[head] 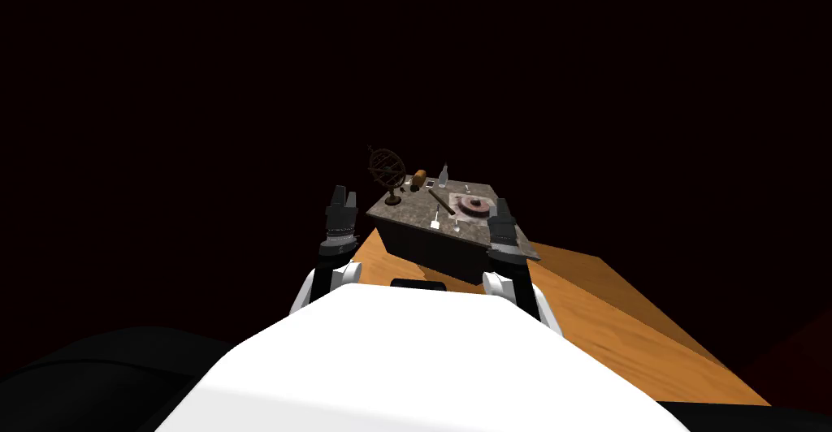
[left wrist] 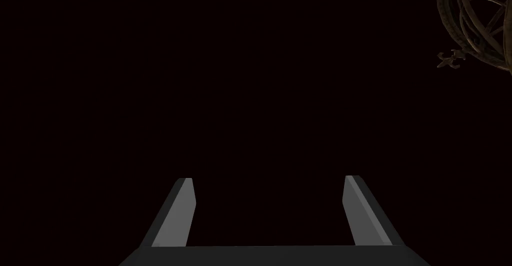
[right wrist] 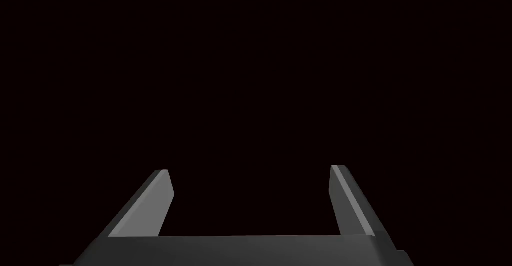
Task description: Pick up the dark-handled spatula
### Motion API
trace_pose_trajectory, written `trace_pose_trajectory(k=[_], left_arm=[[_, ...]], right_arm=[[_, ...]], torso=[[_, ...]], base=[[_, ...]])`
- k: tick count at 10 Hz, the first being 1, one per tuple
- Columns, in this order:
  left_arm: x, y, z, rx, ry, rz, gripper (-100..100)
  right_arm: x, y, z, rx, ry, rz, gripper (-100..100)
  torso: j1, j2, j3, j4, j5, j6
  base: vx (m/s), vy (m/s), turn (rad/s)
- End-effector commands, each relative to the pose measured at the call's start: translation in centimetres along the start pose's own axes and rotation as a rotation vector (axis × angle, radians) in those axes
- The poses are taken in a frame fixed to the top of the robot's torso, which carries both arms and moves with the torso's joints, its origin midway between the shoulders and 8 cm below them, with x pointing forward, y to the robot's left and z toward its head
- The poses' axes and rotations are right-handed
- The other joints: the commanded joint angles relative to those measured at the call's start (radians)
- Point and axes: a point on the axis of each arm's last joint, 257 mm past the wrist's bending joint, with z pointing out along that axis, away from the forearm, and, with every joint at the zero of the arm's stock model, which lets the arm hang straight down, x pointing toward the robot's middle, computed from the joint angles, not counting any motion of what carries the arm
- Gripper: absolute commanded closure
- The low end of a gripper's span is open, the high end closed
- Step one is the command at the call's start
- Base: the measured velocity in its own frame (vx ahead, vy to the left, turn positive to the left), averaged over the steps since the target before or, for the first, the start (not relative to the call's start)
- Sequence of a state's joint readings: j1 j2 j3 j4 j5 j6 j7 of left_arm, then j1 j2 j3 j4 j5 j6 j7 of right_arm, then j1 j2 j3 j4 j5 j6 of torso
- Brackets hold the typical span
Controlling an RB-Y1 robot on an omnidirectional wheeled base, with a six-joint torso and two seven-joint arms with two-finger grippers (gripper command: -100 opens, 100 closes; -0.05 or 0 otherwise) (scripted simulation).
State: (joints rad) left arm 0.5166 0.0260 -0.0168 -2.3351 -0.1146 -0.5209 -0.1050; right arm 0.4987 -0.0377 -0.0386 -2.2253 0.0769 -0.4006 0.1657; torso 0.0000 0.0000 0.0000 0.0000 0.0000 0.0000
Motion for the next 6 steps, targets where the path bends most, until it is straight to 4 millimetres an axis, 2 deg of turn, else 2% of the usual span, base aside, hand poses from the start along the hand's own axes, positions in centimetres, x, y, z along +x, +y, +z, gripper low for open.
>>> trace_pose_trajectory(k=[1,6], left_arm=[[0.0,0.0,0.0,0.000,0.000,0.000,0],[0.0,0.0,0.0,0.000,0.000,0.000,0]], right_arm=[[-0.6,-0.7,-0.7,0.022,0.029,-0.049,-100],[-3.7,-4.3,-4.2,0.169,0.066,-0.176,-100]], torso=[[0.000,0.000,0.000,0.000,0.000,0.000],[0.005,0.001,0.001,0.000,0.001,0.000]], base=[[-0.011,0.034,0.072],[-0.014,0.076,0.107]])
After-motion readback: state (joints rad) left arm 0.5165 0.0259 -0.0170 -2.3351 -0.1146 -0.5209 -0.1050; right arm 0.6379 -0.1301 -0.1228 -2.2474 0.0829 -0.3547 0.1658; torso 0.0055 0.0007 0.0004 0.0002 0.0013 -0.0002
